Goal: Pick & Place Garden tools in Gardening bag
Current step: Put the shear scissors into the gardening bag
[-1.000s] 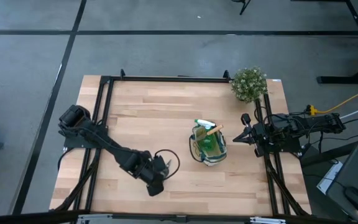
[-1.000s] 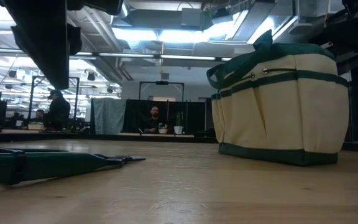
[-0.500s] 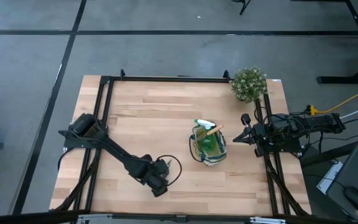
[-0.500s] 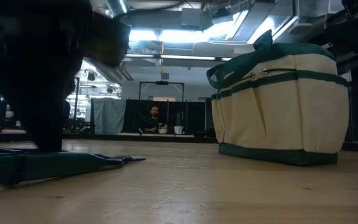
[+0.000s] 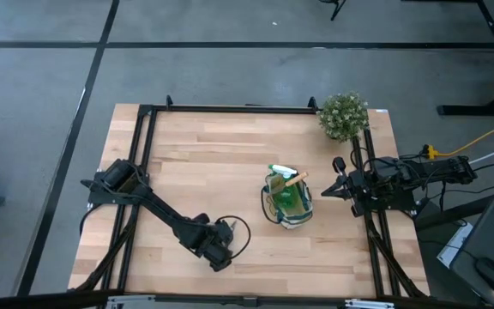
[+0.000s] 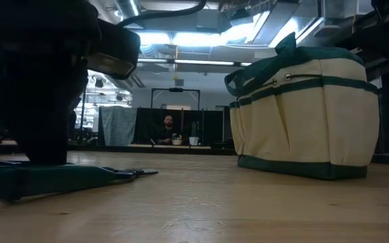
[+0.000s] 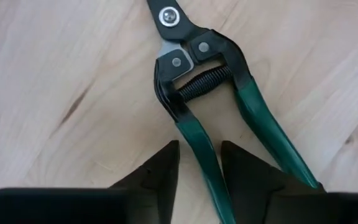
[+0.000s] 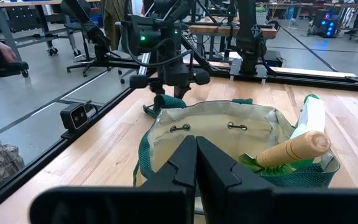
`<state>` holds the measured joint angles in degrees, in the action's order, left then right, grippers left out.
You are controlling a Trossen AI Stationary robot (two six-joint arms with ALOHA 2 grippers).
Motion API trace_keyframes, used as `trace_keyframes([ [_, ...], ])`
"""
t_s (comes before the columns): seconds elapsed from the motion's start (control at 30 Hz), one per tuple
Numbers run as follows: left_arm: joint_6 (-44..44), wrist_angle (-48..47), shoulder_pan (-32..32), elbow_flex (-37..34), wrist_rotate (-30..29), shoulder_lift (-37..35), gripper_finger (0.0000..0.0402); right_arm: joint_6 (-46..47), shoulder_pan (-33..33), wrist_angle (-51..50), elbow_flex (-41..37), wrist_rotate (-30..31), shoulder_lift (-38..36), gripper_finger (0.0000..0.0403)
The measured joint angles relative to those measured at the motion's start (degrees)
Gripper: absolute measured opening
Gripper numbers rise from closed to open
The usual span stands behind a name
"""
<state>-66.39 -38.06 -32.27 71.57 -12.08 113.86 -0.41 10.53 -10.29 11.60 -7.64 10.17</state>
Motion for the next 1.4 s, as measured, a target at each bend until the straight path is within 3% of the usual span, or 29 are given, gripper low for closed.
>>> trace_keyframes([
  [0.3,0.1,0.0,0.1,-0.1,-0.3,0.0,0.0026,0.0,0.0,0.0,0.0,0.0,0.0,0.0012],
  [0.87,0.7,0.8,0.4,-0.4,-1.3,-2.2,0.0027,0.0,0.0,0.0,0.0,0.0,0.0,0.0012],
  [1.4,8.1,0.7,6.2,-0.3,-4.3,-6.2,0.0028,0.0,0.0,0.0,0.0,0.0,0.0,0.0012],
])
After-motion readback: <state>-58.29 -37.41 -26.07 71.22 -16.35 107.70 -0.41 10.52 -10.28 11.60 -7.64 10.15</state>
